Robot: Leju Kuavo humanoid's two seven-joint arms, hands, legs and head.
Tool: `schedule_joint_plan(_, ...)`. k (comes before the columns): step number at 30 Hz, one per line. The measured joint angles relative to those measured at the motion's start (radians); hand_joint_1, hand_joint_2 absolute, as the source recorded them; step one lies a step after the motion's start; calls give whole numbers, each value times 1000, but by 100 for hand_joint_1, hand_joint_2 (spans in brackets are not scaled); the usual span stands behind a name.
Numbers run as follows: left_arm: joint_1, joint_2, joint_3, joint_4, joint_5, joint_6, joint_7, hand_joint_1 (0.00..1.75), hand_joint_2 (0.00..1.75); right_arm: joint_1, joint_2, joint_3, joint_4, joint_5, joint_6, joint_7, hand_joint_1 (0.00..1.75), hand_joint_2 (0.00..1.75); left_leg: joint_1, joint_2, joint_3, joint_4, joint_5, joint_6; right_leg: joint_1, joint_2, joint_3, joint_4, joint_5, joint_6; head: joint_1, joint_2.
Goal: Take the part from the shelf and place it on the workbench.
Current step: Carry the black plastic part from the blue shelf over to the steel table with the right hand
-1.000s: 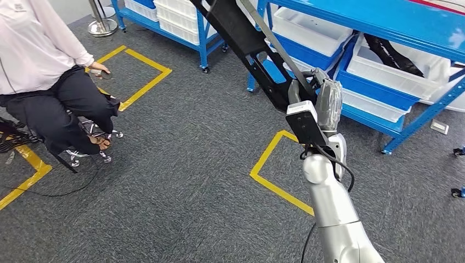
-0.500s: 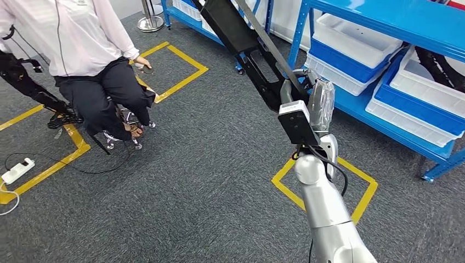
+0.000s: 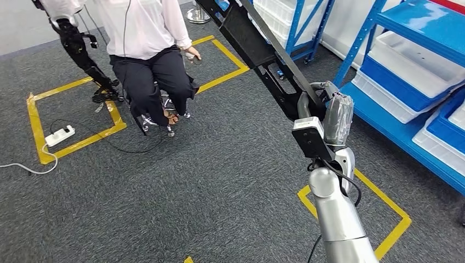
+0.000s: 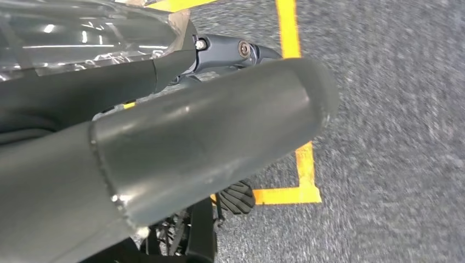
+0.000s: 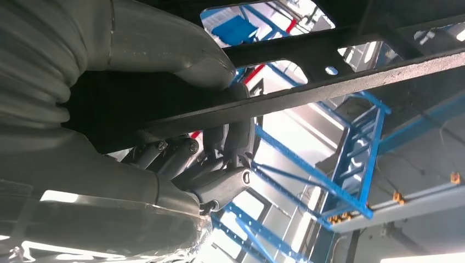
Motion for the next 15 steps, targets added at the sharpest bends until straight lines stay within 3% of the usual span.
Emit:
schedule_joint_plan(1,1,-1,-1,0,0,0,2,0,0,4,-3,0,-5,2,0,3,175,175,-1,-16,0,0,1,0,0,4,9,-25,17,6,0,0)
schedule_joint_plan(3,2,-2,-4,0,-1,1,4,0,0,7,-7,-1,-15,3,0,7,175,175,-2,-45,0,1,2,-2,0,30,70,-163,76,16,1,0)
schedule_joint_plan(4,2,-2,-5,0,-1,1,4,0,0,7,-8,-1,-20,4,0,8,175,175,-4,-57,0,2,3,-4,0,48,99,-229,102,15,1,0)
schedule_joint_plan(6,3,-3,-8,0,-2,1,4,0,0,7,-10,-1,-29,4,0,7,175,175,-5,-78,-4,2,5,-12,5,68,128,-289,127,6,0,0)
schedule_joint_plan(8,6,-4,-9,0,-2,1,4,0,0,6,-11,0,-35,5,0,7,175,175,-4,-96,-9,0,9,-23,5,49,135,-293,133,-7,0,0)
schedule_joint_plan(9,8,-4,-9,0,-2,2,4,0,0,6,-10,-1,-36,5,0,8,175,175,-4,-89,-13,5,6,-28,1,38,138,-297,136,-14,0,0)
schedule_joint_plan(11,9,-3,-10,0,-2,3,4,0,0,5,-9,-1,-40,5,0,8,175,175,-6,-38,-42,63,-31,-35,-7,15,144,-304,141,-30,-5,0)
schedule_joint_plan(13,8,-3,-10,0,-2,3,5,0,0,5,-10,-2,-44,6,1,10,175,175,-3,17,-104,188,-93,-45,-3,-10,145,-304,139,-40,-9,0)
schedule_joint_plan(15,8,-3,-9,0,-1,4,5,0,0,5,-11,-2,-45,8,4,13,175,175,5,35,-148,274,-116,-55,-1,-36,145,-304,137,-42,-9,0)
